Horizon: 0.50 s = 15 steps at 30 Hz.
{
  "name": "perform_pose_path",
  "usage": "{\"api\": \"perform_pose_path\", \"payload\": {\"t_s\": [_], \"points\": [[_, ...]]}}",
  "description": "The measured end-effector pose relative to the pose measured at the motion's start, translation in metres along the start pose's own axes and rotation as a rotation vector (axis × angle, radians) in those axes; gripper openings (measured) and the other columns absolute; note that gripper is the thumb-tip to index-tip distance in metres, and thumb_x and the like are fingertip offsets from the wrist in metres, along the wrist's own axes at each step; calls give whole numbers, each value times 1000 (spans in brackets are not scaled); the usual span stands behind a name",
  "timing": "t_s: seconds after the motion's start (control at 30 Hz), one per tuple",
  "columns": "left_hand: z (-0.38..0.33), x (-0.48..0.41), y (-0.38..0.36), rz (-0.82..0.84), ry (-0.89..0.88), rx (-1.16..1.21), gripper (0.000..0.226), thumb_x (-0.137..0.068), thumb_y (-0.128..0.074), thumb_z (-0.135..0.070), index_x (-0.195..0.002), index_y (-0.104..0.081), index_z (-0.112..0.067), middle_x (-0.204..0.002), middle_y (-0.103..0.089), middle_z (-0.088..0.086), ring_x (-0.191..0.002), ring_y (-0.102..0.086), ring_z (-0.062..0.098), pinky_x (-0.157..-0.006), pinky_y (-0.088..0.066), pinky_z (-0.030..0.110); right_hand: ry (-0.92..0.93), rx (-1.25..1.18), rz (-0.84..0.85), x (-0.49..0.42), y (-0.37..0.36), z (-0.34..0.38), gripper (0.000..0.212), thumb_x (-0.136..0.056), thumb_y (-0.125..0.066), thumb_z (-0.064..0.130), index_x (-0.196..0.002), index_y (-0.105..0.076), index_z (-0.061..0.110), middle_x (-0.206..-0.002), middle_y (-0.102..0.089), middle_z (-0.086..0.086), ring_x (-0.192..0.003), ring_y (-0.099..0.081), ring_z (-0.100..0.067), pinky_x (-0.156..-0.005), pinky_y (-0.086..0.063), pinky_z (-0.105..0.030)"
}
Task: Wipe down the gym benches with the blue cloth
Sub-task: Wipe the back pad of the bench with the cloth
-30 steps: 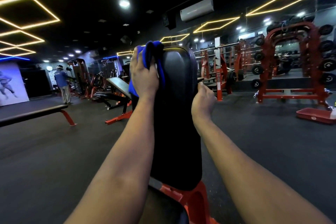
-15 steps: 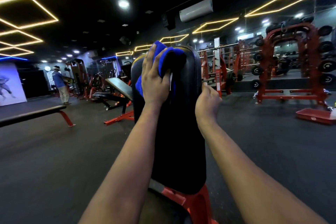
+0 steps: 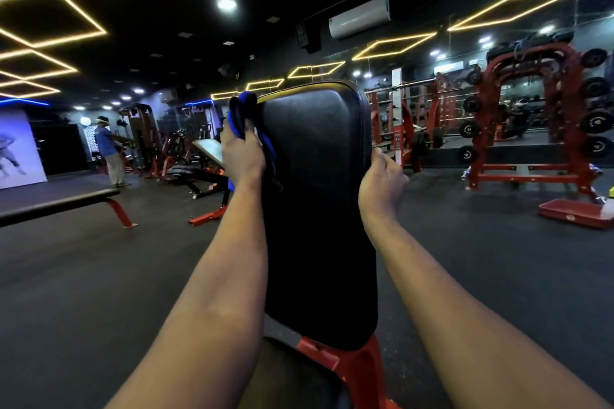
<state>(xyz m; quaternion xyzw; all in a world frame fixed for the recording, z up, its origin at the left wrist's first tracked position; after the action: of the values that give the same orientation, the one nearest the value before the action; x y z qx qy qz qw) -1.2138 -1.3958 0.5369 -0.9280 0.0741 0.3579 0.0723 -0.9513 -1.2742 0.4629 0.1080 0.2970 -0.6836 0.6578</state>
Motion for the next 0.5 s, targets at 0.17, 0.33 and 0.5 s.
{"api": "perform_pose_path", "payload": {"t_s": [0.17,0.33,0.5], "points": [[46,42,10,-45,84,-15,48,-98,-48,-42,-143,-45,-25,-138,-56,7,-123,-53,32,-96,-40,35,-2,-9,-9,0,0,0,47,-103,-40,28,-60,-55,15,-56,-50,4,-56,-46,-15,-59,-36,-40],[66,115,16,-38,-8,-27,60,-95,-52,-35,-150,-35,-18,-155,-36,5,-141,-36,26,-111,-31,36,13,32,-32,1,-1,1,47,-103,-40,28,-57,-47,20,-56,-48,4,-59,-48,-23,-62,-42,-49],[85,159,26,9,11,-60,61,-95,-51,-35,-151,-31,-27,-159,-29,-1,-143,-34,25,-112,-34,43,-10,65,-26,4,0,0,46,-104,-38,32,-65,-57,16,-61,-53,2,-63,-53,-24,-65,-45,-49]]}}
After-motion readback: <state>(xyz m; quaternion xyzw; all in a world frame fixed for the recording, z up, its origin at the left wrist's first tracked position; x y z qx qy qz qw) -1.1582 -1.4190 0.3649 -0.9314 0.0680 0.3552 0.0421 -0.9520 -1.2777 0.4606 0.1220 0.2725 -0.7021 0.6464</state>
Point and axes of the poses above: each hand's wrist, its own x-axis away from the middle knuckle, its own y-axis out of the back of the hand, z = x × y, the point moved 8 cm from there along -x, towards the middle knuckle
